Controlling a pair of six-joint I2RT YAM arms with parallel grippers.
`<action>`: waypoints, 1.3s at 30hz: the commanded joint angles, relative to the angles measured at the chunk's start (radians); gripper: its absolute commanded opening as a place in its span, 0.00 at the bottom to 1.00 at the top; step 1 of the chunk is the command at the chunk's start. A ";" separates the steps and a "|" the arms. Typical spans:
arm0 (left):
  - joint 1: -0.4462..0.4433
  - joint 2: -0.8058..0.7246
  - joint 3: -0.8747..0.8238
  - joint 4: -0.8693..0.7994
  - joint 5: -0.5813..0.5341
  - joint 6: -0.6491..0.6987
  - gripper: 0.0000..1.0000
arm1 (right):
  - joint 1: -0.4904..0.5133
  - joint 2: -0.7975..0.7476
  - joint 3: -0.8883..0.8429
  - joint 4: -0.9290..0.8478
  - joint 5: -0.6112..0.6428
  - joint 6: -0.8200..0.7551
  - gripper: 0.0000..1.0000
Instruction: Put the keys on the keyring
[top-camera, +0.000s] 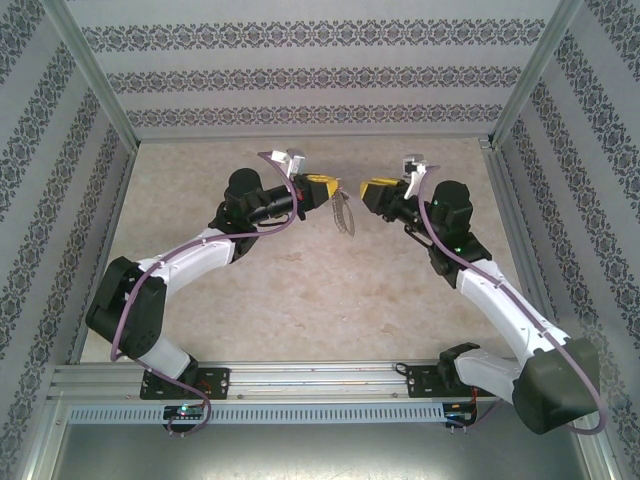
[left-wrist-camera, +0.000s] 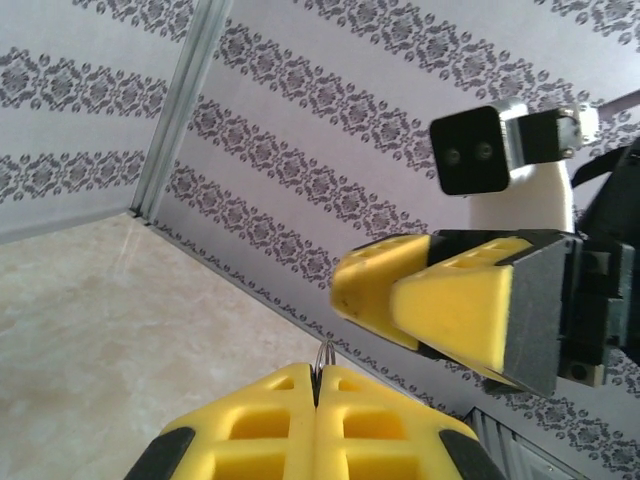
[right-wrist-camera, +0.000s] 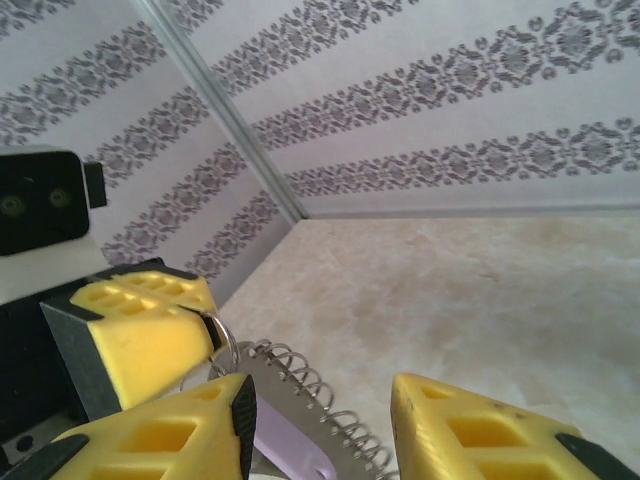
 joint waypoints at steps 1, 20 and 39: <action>0.013 -0.033 -0.006 0.126 0.050 -0.034 0.00 | -0.009 0.018 0.037 0.096 -0.080 0.069 0.41; 0.014 -0.004 0.022 0.179 0.108 -0.112 0.00 | 0.042 0.103 0.090 0.167 -0.185 0.110 0.39; 0.015 0.009 0.036 0.172 0.108 -0.117 0.00 | 0.067 0.119 0.083 0.172 -0.193 0.106 0.19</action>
